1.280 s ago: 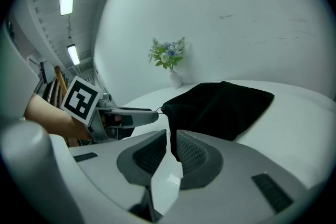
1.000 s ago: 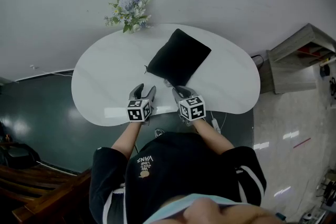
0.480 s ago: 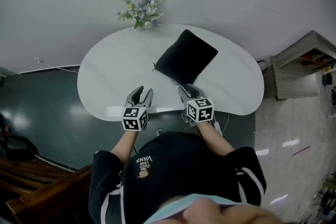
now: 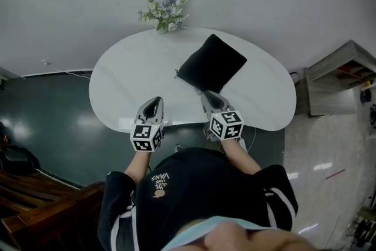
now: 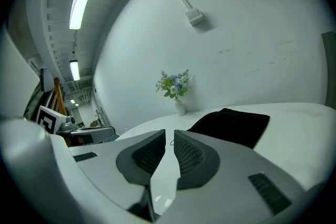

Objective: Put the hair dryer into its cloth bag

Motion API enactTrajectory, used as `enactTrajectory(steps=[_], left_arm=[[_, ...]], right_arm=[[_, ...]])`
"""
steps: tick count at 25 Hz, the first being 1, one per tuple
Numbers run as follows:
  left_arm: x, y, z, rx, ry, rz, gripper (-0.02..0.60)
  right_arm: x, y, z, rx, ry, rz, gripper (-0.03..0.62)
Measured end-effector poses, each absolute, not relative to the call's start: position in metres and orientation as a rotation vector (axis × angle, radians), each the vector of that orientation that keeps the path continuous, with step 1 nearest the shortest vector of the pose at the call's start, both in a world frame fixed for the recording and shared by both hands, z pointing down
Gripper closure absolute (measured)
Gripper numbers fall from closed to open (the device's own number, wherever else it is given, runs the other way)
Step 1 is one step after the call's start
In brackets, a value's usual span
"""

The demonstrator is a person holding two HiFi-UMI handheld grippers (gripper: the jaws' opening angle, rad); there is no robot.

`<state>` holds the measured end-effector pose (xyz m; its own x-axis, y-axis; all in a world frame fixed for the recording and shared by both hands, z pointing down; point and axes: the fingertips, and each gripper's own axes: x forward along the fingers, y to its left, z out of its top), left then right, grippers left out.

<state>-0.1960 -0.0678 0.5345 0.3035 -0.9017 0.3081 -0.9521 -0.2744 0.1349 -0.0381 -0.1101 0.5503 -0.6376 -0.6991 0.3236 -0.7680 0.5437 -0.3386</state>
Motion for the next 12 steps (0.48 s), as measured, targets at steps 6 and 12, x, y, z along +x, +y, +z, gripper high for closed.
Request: enactTrajectory(steps=[6,12], left_arm=[[-0.205,-0.054,0.517,2.312,-1.728,0.212,0.561],[-0.218,-0.045,0.515,2.259,-1.772,0.169,0.561]], right_arm=[[-0.052,-0.104,0.534,1.231,-2.682,0.673,0.539],[-0.060,-0.102,0.535,1.205,-2.684,0.672,0.543]])
